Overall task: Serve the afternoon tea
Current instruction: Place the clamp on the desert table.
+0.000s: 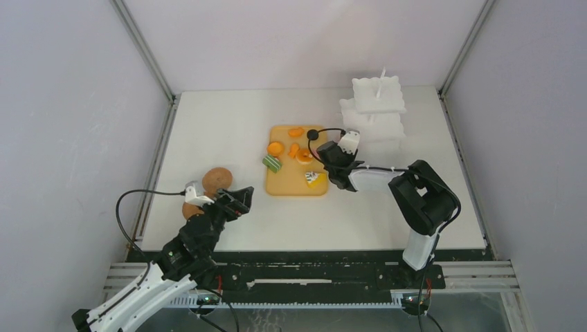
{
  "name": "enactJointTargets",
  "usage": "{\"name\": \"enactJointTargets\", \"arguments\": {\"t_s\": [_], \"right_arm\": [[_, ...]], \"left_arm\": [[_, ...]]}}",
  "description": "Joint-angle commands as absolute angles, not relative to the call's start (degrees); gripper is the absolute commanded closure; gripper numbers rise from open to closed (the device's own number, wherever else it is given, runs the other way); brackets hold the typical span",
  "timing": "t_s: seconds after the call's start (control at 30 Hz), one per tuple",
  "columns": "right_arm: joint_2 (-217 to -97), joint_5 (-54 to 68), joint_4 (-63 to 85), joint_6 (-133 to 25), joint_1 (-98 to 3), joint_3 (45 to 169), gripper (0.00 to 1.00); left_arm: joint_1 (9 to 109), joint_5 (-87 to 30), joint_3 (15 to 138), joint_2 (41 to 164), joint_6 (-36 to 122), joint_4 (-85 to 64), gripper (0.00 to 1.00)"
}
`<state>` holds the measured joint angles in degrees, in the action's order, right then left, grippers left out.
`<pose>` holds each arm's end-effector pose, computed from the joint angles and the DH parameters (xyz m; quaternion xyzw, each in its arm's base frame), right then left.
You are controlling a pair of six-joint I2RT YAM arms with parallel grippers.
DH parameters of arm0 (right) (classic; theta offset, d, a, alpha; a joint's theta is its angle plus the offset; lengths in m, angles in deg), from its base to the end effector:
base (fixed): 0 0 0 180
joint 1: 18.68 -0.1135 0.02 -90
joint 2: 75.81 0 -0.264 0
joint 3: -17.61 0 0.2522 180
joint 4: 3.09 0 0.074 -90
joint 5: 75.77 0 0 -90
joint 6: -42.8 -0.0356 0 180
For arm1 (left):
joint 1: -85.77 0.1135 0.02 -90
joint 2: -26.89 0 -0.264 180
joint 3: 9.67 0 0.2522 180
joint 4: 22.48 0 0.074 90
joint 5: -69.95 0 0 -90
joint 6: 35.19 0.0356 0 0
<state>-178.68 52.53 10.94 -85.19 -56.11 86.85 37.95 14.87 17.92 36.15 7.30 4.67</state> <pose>0.2973 0.1997 0.1558 0.1228 0.8803 -0.0333 0.4570 0.0828 -0.0610 0.2195 -0.1933 0.7249 -0.3054 0.5864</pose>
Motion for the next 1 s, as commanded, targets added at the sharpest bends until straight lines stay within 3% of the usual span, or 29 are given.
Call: {"name": "enactJointTargets", "arguments": {"t_s": [0.0, 0.6, 0.97], "right_arm": [[-177.2, 53.8, 8.6, -85.7, -57.6, 85.8, 0.49], [-173.8, 55.7, 9.7, -86.3, -60.9, 82.6, 0.66], [-171.2, 58.8, 13.9, -88.3, -64.2, 82.1, 0.63]], "left_arm": [[38.1, 15.5, 19.7, 36.9, 8.1, 2.0, 0.02], [38.1, 14.9, 19.2, 34.1, 7.3, 3.6, 0.02], [38.1, 14.7, 19.3, 31.1, 7.1, 5.7, 0.02]]}}
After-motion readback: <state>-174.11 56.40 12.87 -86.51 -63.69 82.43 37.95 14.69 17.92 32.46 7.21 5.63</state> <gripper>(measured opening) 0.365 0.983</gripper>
